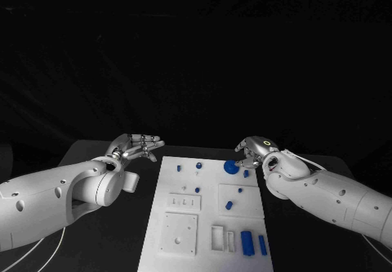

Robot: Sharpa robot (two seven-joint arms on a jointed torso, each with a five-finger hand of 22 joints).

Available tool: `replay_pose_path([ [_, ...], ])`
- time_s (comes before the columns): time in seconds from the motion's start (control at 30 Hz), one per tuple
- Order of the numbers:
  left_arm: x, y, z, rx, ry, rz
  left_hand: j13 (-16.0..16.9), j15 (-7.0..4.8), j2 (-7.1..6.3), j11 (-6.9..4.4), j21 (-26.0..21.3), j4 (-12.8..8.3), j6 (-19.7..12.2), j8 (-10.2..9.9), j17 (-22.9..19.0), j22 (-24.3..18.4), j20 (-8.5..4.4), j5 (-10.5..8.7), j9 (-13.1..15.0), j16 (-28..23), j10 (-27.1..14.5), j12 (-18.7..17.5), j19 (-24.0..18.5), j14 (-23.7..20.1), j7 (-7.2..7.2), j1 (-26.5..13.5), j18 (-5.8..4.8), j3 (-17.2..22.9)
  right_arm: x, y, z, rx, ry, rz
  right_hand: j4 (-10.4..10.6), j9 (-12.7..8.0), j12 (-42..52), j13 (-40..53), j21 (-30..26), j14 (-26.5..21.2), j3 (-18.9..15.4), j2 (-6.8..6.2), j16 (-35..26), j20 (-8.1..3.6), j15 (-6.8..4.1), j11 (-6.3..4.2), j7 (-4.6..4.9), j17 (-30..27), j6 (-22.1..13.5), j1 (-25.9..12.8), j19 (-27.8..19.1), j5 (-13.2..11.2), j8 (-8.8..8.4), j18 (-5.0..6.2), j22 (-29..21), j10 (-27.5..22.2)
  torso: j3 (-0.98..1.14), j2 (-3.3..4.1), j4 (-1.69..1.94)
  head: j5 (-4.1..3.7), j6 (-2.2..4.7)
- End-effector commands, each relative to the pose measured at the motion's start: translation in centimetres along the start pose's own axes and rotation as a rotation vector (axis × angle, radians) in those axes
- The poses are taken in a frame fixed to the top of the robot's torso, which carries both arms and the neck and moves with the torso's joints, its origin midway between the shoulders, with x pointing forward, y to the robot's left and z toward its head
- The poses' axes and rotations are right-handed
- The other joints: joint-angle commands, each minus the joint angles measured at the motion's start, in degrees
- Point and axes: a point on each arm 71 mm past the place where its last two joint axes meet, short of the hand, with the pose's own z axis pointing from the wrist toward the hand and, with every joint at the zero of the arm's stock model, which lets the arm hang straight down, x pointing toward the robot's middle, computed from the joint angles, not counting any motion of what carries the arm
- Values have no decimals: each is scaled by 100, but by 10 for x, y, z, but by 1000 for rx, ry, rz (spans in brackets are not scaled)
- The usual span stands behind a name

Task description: Assemble the parts on the task board

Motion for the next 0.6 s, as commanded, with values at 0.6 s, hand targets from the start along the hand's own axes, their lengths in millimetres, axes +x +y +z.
replay_pose_path([
  [0.6, 4, -1, 2, 10, 27, 0, 6, -26, 65, -34, -2, -60, -9, 22, 5, 19, -17, 9, 5, 45, 8, 3, 5, 5, -35, -1, 12, -1, 27, 0, 0, 12, 130, 14, 154, 4, 346, 310, 47, 63, -70, 26, 70, 45, 46, 19, 2, 263, -8, -135, 228, 295, -2, 37, 332, 169, -19, 2, 13, 6, -81],
])
